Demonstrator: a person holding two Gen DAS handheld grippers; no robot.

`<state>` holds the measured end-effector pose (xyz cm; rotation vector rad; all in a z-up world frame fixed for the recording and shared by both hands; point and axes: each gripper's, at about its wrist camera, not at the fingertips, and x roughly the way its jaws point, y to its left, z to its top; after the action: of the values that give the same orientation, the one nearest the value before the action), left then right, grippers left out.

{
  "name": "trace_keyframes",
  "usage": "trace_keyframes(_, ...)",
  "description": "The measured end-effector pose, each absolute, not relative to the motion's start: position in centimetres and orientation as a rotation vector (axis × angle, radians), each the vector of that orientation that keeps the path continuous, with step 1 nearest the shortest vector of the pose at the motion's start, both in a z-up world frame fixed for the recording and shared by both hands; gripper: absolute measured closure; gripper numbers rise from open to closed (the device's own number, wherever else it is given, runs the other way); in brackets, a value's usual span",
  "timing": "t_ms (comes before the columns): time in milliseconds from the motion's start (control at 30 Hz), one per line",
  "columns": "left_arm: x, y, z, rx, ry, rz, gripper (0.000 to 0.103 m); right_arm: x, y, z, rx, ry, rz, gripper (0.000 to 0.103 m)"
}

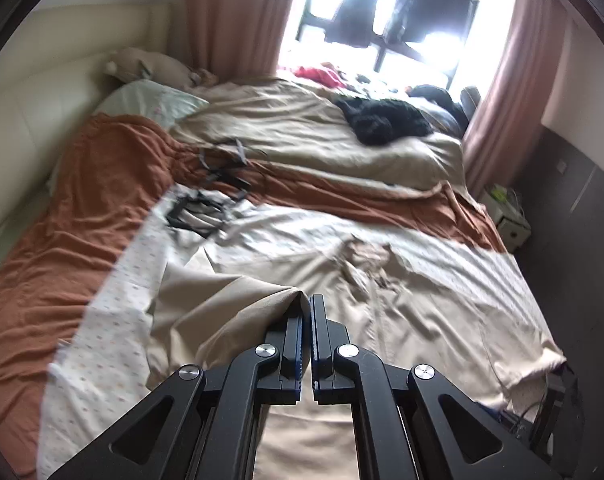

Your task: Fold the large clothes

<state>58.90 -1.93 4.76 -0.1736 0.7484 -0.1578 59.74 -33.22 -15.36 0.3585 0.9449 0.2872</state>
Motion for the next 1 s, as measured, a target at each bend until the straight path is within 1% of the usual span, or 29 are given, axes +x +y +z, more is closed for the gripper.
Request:
trace_keyframes(133,59.3,-4.9,2.0,-0.211,0.791,-0.202,0.1,60.1,-35.1,-16.1,0.437,0.953,0.262,0.041)
trace_keyframes(300,60.5,-8.5,-3.5,-0.275,0.903,-0.262,0.1,60.3,-36.4,-16.1,0.462,0.94,0.241,0.041)
trace_keyframes(367,60.8,-9.8,-6.2,-0.307,0.976,-0.316,0.097,60.3,-36.9,-16.2,0.471,0.944,0.235,0.041)
trace_keyframes(400,61.0,-10.4,-7.9,-0.331,1.021,-0.353,0.091,60.3,-37.1,-16.2,0.475,0.942,0.236,0.041)
trace_keyframes(467,61.0,-11.3,-10.2,-0.365,1.083,-0.387,0.073,60.3,-37.5,-16.1,0.474,0.934,0.234,0.041)
trace_keyframes(500,60.8,-11.8,-11.1,-0.377,1.104,-0.401,0.055,60.2,-37.7,-16.0,0.472,0.932,0.23,0.041)
trace_keyframes(533,60.5,-12.3,-11.9,-0.39,1.109,-0.424,0.041,60.2,-37.7,-16.0,0.472,0.933,0.229,0.041)
trace_keyframes(567,60.1,-12.6,-12.2,-0.399,1.108,-0.441,0.035,60.2,-37.8,-16.0,0.476,0.934,0.233,0.041)
trace_keyframes(600,59.7,-12.8,-12.4,-0.408,1.107,-0.453,0.025,60.2,-37.8,-16.0,0.477,0.932,0.236,0.041)
trace_keyframes(633,59.3,-12.9,-12.4,-0.416,1.103,-0.459,0.021,60.1,-37.8,-16.0,0.474,0.927,0.235,0.041)
trace_keyframes(800,56.6,-11.6,-10.7,-0.431,1.056,-0.451,0.02,60.3,-37.4,-16.3,0.451,0.928,0.234,0.041)
trace_keyframes(1000,53.4,-5.9,-8.5,-0.45,0.932,-0.352,0.02,60.1,-34.8,-16.0,0.383,0.897,0.282,0.041)
